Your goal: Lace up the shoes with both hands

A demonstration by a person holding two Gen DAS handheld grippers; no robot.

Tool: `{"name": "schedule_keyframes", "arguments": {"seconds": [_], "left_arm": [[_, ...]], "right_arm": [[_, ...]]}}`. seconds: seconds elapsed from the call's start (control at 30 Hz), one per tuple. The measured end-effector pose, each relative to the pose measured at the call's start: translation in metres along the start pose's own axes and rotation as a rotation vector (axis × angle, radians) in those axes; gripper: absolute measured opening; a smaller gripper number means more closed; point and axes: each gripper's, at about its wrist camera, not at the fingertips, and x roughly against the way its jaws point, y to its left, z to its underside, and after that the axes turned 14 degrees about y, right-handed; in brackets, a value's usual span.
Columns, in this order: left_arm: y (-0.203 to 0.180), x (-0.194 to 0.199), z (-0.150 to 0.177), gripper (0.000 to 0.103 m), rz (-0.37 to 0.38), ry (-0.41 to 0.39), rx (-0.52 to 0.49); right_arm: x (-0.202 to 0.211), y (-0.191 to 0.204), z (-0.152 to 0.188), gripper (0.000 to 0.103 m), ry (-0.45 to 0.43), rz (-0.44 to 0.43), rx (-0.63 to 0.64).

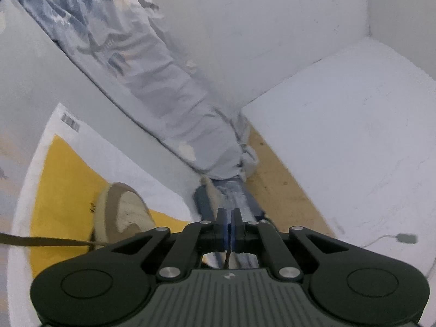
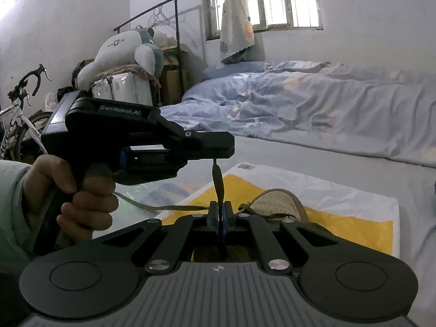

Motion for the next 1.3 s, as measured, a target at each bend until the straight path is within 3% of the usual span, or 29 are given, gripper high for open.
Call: {"name": "schedule_keyframes", "arguments": {"seconds": [0.1,0.23,0.77,0.9,1.3], "left_arm": [[-0.007,-0.003,0.000,0.000,-0.057,0.019,-0.053],[-0.014,-0.007,0.003,0.000,-0.067,0.046,-0.101],[-0.022,-0.019,0.011,0.000,-0.059,0.122,-0.162],[-0.022,-0.018,0.011,0.000,-0.054,0.121,-0.156],[-0.022,-0.016,0.011,0.000,-0.045,0.123,-0.141]], "right_arm": [[0.000,0.002,-0.001,0.005,-0.006,0.023,0.008],[0.002,0.005,-0.002,0.014,-0.019,0.050,0.019],[0.003,0.005,-0.002,0.011,-0.034,0.040,0.014],[0.003,0.005,-0.002,0.006,-0.025,0.037,0.017],[0.003,0.005,-0.001,0.003,-0.034,0.048,0.035]]}}
